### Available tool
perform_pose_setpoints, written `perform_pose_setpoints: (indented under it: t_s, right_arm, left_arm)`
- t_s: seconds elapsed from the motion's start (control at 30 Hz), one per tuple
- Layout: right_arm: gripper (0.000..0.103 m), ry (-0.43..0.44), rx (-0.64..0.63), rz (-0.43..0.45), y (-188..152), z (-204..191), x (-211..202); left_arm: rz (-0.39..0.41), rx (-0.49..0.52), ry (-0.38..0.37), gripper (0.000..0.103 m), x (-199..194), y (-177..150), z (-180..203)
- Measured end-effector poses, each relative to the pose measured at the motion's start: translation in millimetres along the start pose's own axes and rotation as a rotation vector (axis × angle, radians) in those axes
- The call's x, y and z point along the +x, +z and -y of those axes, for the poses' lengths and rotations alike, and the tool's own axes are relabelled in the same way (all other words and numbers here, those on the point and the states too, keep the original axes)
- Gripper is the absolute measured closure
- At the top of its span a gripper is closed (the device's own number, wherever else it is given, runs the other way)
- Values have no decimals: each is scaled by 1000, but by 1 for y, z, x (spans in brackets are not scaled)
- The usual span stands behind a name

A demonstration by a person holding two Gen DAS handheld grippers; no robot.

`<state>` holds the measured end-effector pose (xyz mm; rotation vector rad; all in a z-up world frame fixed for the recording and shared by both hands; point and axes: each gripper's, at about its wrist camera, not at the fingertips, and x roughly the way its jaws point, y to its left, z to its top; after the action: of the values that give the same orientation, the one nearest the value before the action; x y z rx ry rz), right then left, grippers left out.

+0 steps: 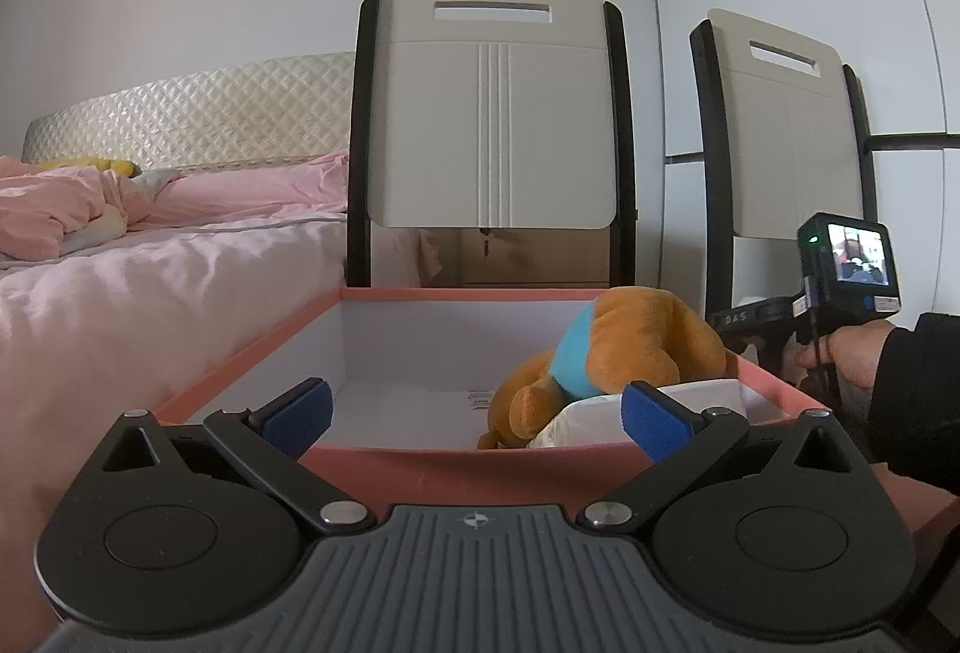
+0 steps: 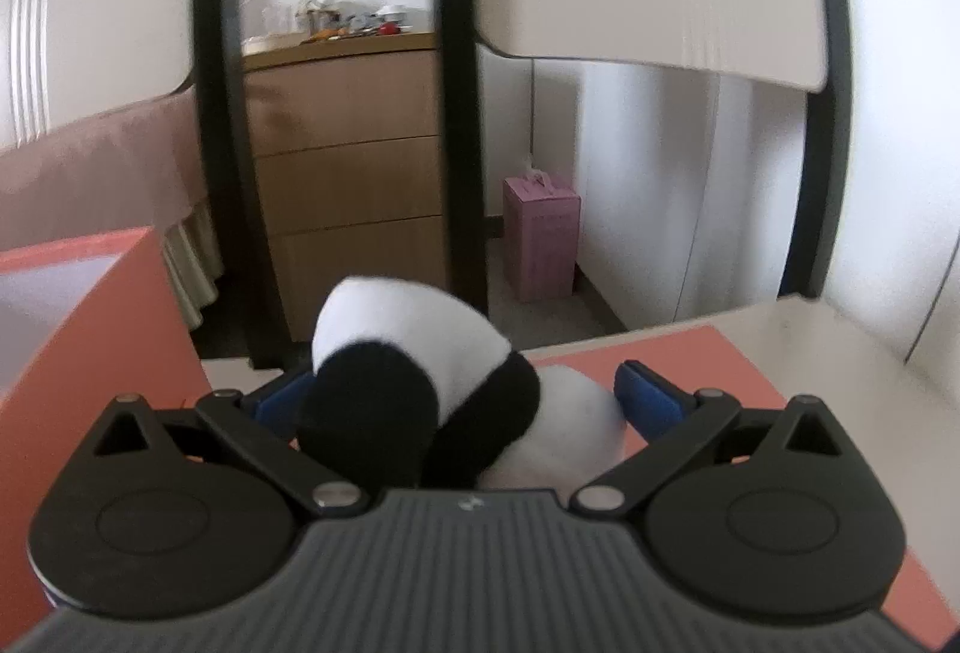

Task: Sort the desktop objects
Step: 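Close the right tool's fingers on the panda plush, then lift the panda plush with the right tool and carry it over the box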

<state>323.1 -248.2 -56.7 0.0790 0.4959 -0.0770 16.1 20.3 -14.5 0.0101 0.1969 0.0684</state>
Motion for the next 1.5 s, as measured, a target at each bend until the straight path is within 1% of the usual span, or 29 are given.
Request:
perform_pose_setpoints:
  t_s: [0.13, 0.17, 0.2, 0.23, 0.27, 0.33, 0.37, 0.5, 0.63, 0.83, 0.93, 1.07, 1.27, 1.4, 1.5]
  right_arm:
    - [3, 17, 84, -15, 2, 17, -2]
    - [10, 20, 102, -18, 2, 21, -3]
    - [14, 22, 118, -21, 3, 25, -3]
    - [15, 23, 128, -23, 2, 27, -4]
    - [20, 24, 138, -25, 2, 30, -4]
    - [32, 22, 153, -35, 0, 34, -4]
    - [35, 24, 162, -39, -1, 36, -5]
    - [35, 33, 193, -38, -2, 47, -9]
    - [35, 41, 195, -8, 1, 49, -22]
    - [35, 85, 257, 41, 7, 45, -46]
    - [35, 106, 259, 60, 11, 38, -58]
    - [34, 132, 197, 106, 17, 21, -77]
    - [34, 208, 88, 187, 25, -9, -110]
    - [34, 276, 18, 226, 29, -30, -130]
    - [34, 332, -21, 238, 30, -44, -141]
  left_arm:
    - [0, 1, 3, 0, 0, 0, 2]
    - [0, 2, 3, 0, 0, 0, 3]
    - [0, 3, 3, 0, 0, 0, 3]
    - [0, 4, 2, 0, 0, 0, 4]
    - [0, 5, 2, 0, 0, 0, 4]
    - [1, 6, 1, 0, 0, -1, 5]
    - [1, 6, 1, 0, 0, -1, 5]
    - [1, 10, 2, 0, 0, -2, 5]
    - [2, 14, 4, 0, 1, -2, 6]
    - [4, 19, 3, 0, 1, -2, 7]
    - [3, 20, 2, 0, 1, -3, 7]
    - [1, 25, 1, 0, 1, -3, 8]
    - [2, 29, -1, 0, 1, -2, 8]
    - [1, 31, -4, 0, 0, -3, 9]
    - [-1, 36, -5, 0, 1, -4, 10]
